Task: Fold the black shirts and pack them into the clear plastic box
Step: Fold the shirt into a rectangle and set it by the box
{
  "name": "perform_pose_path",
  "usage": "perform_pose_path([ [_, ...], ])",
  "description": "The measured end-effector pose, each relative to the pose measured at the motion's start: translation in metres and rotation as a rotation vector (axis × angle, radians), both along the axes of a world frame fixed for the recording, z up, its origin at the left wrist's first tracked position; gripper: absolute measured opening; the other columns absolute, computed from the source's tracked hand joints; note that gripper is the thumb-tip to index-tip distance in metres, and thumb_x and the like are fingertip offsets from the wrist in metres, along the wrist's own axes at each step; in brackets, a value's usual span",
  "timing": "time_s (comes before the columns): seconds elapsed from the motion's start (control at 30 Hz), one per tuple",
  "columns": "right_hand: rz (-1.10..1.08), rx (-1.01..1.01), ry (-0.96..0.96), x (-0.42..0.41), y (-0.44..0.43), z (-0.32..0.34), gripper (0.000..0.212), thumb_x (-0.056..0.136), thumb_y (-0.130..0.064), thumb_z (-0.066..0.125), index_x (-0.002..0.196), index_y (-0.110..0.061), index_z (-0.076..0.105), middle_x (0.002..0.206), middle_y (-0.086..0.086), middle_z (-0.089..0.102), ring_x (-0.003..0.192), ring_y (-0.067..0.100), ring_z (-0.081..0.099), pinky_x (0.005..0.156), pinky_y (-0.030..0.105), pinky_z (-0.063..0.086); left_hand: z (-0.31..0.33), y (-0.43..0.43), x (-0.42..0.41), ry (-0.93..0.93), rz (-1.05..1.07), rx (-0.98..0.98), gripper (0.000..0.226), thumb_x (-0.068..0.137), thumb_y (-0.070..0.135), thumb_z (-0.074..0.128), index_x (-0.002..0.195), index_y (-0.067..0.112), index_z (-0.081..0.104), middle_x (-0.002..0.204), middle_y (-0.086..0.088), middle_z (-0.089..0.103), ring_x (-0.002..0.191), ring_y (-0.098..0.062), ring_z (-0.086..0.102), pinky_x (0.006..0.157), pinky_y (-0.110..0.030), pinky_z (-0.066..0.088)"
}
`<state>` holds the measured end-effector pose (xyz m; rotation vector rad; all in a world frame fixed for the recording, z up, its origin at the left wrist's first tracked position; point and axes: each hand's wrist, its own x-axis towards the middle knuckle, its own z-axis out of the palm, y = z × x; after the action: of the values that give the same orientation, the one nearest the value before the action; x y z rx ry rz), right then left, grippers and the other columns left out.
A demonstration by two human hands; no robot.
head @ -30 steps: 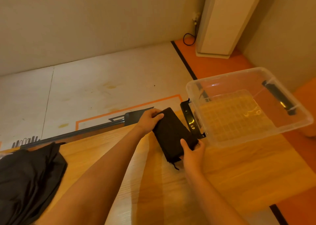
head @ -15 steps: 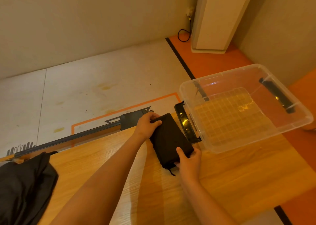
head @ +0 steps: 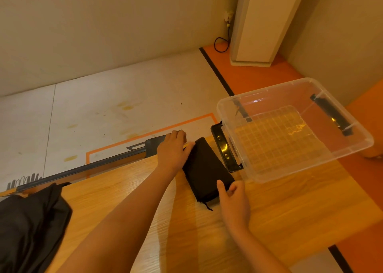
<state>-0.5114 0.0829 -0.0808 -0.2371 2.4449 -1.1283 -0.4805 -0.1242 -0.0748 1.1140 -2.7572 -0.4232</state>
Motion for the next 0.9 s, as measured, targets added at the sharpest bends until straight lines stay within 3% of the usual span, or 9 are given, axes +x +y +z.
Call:
perform_pose_path([
  [0.07,0.146,-0.015,0.219,0.005,0.002,0.003,0.024,0.095,-0.033,0.056,0.077,-0.021,0.045,0.064,-0.007,0.046,0.055,0.009,0.043,0.049,0.025,0.038,0.001,0.006,0.009,0.123,-0.116,-0.063,0.040,0.100,0.041,0.043,0.127,0.014,0.055,0.124,-0.005,0.057,0.116,-0.024,0.051,0.091,-0.035,0.042],
  [0.13,0.302,-0.068,0.445,0.005,-0.004,0.002,0.015,0.094,-0.026,0.055,0.080,-0.024,0.050,0.075,-0.010,0.051,0.067,0.007,0.048,0.057,0.021,0.042,-0.001,0.016,0.016,0.153,-0.268,-0.077,0.047,0.098,0.040,0.034,0.132,0.013,0.052,0.131,-0.005,0.055,0.123,-0.024,0.049,0.103,-0.036,0.036],
  [0.17,0.382,-0.066,0.566,0.003,-0.010,-0.001,0.008,0.094,-0.025,0.052,0.087,-0.024,0.056,0.086,-0.009,0.056,0.079,0.008,0.053,0.066,0.022,0.048,-0.004,0.020,0.018,0.135,-0.334,-0.075,0.050,0.098,0.040,0.030,0.136,0.014,0.049,0.137,-0.005,0.053,0.129,-0.024,0.046,0.109,-0.036,0.031],
  [0.23,0.504,0.032,0.771,-0.004,-0.028,-0.008,0.026,0.093,-0.027,0.046,0.110,-0.018,0.063,0.115,0.000,0.063,0.110,0.018,0.058,0.092,0.034,0.051,-0.013,0.025,0.017,0.076,-0.441,-0.073,0.055,0.098,0.039,0.025,0.145,0.014,0.041,0.149,-0.006,0.043,0.141,-0.023,0.034,0.116,-0.038,0.021],
  [0.27,0.549,0.110,0.815,-0.008,-0.036,-0.013,0.035,0.092,-0.029,0.047,0.120,-0.013,0.063,0.127,0.006,0.060,0.122,0.022,0.054,0.101,0.038,0.045,-0.016,0.026,0.015,0.038,-0.482,-0.069,0.057,0.099,0.039,0.021,0.148,0.014,0.035,0.154,-0.006,0.035,0.145,-0.022,0.026,0.119,-0.038,0.016],
  [0.37,0.630,0.308,0.801,-0.013,-0.046,-0.032,0.055,0.093,-0.037,0.047,0.138,-0.007,0.049,0.146,0.013,0.046,0.137,0.027,0.040,0.110,0.040,0.029,-0.029,0.024,0.008,-0.090,-0.527,-0.036,0.061,0.098,0.042,0.006,0.154,0.020,0.013,0.161,0.003,0.007,0.148,-0.011,-0.002,0.122,-0.034,-0.001],
  [0.47,0.639,0.406,0.696,-0.013,-0.042,-0.041,0.066,0.092,-0.047,0.030,0.146,-0.009,0.037,0.152,0.013,0.036,0.140,0.029,0.035,0.107,0.042,0.036,-0.042,0.023,0.005,-0.129,-0.516,-0.030,0.058,0.098,0.045,0.001,0.152,0.027,0.001,0.159,0.009,-0.006,0.147,-0.007,-0.012,0.121,-0.034,-0.005],
  [0.6,0.637,0.422,0.650,-0.013,-0.043,-0.042,0.069,0.092,-0.050,0.028,0.148,-0.011,0.033,0.154,0.012,0.032,0.138,0.032,0.037,0.097,0.043,0.046,-0.053,0.024,0.004,-0.092,-0.485,-0.020,0.057,0.099,0.046,0.004,0.152,0.027,0.003,0.160,0.008,-0.004,0.147,-0.007,-0.012,0.120,-0.030,-0.009],
  [0.9,0.658,0.458,0.660,-0.013,-0.044,-0.043,0.068,0.091,-0.047,0.029,0.147,-0.010,0.035,0.154,0.014,0.031,0.138,0.034,0.035,0.099,0.044,0.044,-0.061,0.024,0.004,-0.036,-0.465,-0.071,0.056,0.100,0.045,0.007,0.153,0.026,0.007,0.162,0.005,0.001,0.149,-0.011,-0.010,0.120,-0.034,-0.009],
])
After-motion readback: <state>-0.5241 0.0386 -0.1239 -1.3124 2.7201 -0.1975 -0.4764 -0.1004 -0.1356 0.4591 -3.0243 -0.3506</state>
